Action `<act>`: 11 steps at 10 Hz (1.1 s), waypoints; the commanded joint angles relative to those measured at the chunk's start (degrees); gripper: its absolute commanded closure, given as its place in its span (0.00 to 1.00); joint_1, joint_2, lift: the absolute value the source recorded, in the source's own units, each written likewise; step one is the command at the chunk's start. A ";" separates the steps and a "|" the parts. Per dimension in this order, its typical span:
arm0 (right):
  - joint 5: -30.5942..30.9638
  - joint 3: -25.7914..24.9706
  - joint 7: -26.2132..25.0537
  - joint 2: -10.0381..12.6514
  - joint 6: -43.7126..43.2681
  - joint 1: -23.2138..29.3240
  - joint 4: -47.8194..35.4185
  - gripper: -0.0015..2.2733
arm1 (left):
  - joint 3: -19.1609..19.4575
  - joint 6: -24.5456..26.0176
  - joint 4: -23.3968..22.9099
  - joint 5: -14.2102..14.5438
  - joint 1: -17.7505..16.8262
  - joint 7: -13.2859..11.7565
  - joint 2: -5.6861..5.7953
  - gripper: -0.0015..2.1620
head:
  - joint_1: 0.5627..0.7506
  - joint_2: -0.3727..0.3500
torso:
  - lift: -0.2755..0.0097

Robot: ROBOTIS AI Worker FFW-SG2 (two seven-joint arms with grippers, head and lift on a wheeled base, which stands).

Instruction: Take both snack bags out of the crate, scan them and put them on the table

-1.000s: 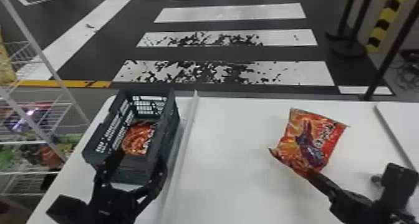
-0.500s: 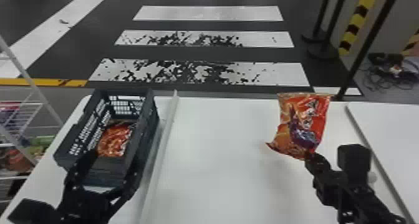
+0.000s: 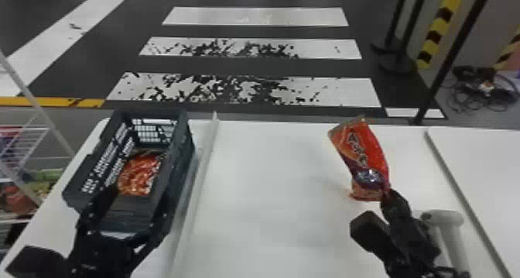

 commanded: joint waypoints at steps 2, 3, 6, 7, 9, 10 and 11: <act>15.25 7.66 -3.04 -3.02 6.87 -1.31 6.56 0.99 | 0.00 0.00 0.59 0.34 -0.43 0.00 0.19 0.04 | 0.70 0.56 | 0.64; 17.89 9.94 -2.95 -4.17 7.40 -1.31 7.70 0.99 | -0.09 0.00 0.77 0.34 -0.52 0.00 0.19 0.04 | 0.70 0.56 | 0.64; 20.88 13.64 -1.37 -5.40 -0.51 0.45 7.52 0.99 | 0.00 0.00 0.86 0.51 -0.52 0.00 0.46 0.04 | 0.70 0.61 | 0.64; 20.35 13.72 1.97 -5.40 -2.97 1.42 6.38 0.64 | 0.00 0.00 0.77 0.51 -0.52 0.00 0.55 0.04 | 0.70 0.66 | 0.64; 18.77 13.81 3.46 -5.40 -3.85 1.94 5.59 0.00 | 0.00 0.17 0.77 0.51 -0.52 0.00 0.63 0.04 | 0.70 0.75 | 0.64; 18.77 13.37 3.46 -5.48 -3.67 2.12 5.15 0.00 | 0.00 0.17 0.77 0.51 -0.60 0.00 0.63 0.04 | 0.70 0.77 | 0.64; 18.77 12.49 3.55 -5.48 -1.92 2.21 4.10 0.02 | -0.09 0.35 0.77 0.51 -0.60 0.00 0.63 0.04 | 0.70 0.76 | 0.64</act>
